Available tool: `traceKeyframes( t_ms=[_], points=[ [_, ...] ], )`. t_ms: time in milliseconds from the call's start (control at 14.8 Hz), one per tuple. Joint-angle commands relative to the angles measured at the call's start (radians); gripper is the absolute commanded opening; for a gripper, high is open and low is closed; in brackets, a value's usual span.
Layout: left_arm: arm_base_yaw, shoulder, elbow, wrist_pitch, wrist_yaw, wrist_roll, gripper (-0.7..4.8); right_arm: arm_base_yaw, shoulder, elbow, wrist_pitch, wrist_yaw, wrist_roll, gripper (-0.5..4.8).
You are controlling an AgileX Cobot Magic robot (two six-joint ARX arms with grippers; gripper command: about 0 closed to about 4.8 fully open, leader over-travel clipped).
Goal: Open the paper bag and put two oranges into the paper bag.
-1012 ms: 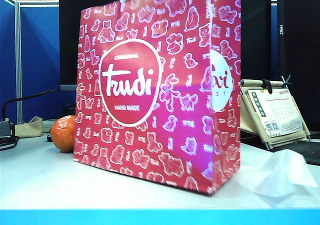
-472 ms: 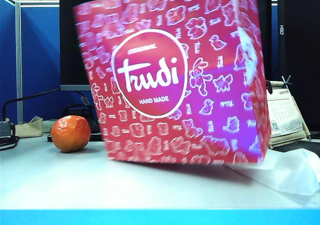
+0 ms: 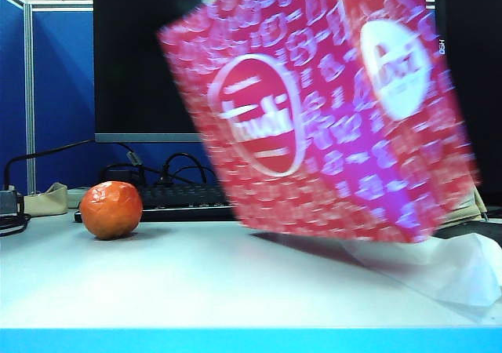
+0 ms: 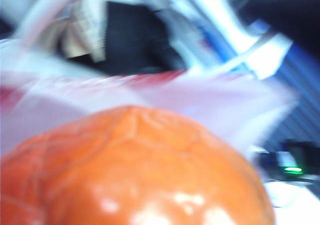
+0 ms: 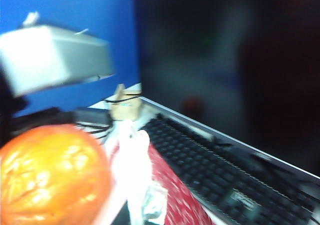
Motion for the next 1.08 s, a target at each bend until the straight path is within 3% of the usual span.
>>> traceKeyframes(
  t_ms=[67, 337, 607, 1079],
  points=[
    [-0.002, -0.005, 0.003, 0.007, -0.041, 0.017, -0.06, 0.000, -0.028, 0.005, 0.019, -0.044, 0.039, -0.05],
    [-0.002, -0.004, 0.003, 0.037, -0.038, 0.003, -0.06, 0.000, -0.029, 0.005, 0.029, -0.123, 0.070, -0.05],
    [0.000, 0.015, 0.002, -0.005, -0.177, 0.035, -0.06, -0.001, -0.070, 0.054, 0.016, -0.190, 0.115, -0.05],
    [0.011, 0.017, 0.003, 0.010, -0.127, 0.034, -0.06, 0.000, -0.076, 0.102, -0.018, -0.258, 0.135, -0.05]
  ],
)
